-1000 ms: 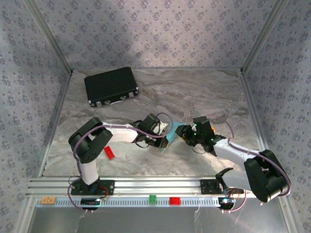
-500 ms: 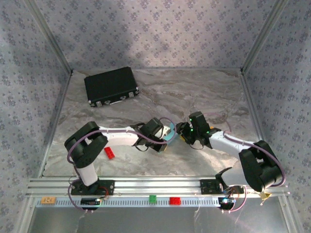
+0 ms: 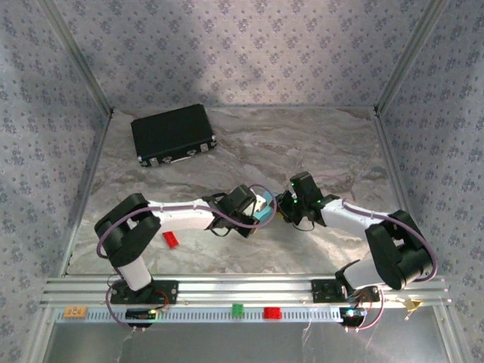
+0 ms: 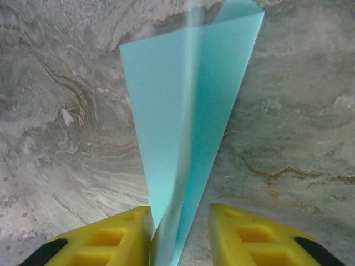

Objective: Fold a paper plane with a square sheet of paper (pick it up from the middle)
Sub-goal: Fold the wing for the fifth time at the center of the table.

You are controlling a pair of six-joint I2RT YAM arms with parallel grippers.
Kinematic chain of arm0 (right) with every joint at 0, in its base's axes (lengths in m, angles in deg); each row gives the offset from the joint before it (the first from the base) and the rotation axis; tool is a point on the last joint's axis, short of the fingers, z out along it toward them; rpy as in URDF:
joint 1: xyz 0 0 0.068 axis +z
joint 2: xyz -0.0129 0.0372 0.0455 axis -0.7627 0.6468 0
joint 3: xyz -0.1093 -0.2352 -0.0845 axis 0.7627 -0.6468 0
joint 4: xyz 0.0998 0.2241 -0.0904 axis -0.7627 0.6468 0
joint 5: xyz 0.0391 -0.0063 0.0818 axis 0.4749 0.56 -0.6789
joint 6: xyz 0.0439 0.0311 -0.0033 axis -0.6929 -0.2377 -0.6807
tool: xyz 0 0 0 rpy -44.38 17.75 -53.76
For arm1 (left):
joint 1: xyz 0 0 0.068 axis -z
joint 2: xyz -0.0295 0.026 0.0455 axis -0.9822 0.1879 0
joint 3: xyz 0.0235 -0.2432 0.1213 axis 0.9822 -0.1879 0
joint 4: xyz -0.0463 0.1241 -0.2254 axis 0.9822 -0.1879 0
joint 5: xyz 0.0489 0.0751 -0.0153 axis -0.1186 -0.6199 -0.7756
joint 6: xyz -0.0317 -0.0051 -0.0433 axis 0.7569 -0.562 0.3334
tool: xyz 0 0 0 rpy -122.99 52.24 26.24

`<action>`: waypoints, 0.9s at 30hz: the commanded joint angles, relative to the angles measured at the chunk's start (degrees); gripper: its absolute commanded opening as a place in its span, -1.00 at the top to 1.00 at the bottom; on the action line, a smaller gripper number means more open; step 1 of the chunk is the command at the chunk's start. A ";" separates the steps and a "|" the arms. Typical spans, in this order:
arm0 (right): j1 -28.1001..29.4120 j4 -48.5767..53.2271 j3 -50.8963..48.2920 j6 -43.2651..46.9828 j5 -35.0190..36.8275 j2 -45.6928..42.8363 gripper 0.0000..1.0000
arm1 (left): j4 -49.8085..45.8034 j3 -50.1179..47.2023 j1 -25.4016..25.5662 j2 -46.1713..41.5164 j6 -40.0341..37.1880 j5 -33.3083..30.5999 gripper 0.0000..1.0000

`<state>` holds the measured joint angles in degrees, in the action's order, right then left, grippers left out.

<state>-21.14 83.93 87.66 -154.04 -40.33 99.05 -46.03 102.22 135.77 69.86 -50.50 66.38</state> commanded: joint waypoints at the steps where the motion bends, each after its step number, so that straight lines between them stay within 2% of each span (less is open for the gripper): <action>1: 0.54 -0.10 0.96 -0.07 -0.92 -0.03 0.50 | -1.70 0.79 0.78 -1.67 -1.96 -2.47 0.85; 11: 0.20 -1.59 -0.29 -1.38 -1.07 -0.82 0.57 | -4.03 2.20 3.51 -0.97 -5.13 -8.26 0.75; 17: 0.12 -2.27 -0.97 -1.78 -1.18 -0.84 0.72 | -4.11 2.16 3.87 -0.79 -5.41 -9.65 0.73; 21: 0.08 -3.29 -1.47 -2.01 -1.51 -1.07 0.86 | -3.11 1.65 4.12 -1.14 -5.33 -10.01 0.50; 27: -0.24 -6.80 -2.91 -3.46 -2.52 -1.02 0.97 | -3.11 2.02 5.61 -0.47 -5.63 -12.89 0.28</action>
<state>-20.95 78.85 85.85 -156.18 -41.60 98.92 -48.52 102.62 140.49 69.70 -55.62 55.69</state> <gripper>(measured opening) 0.055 0.352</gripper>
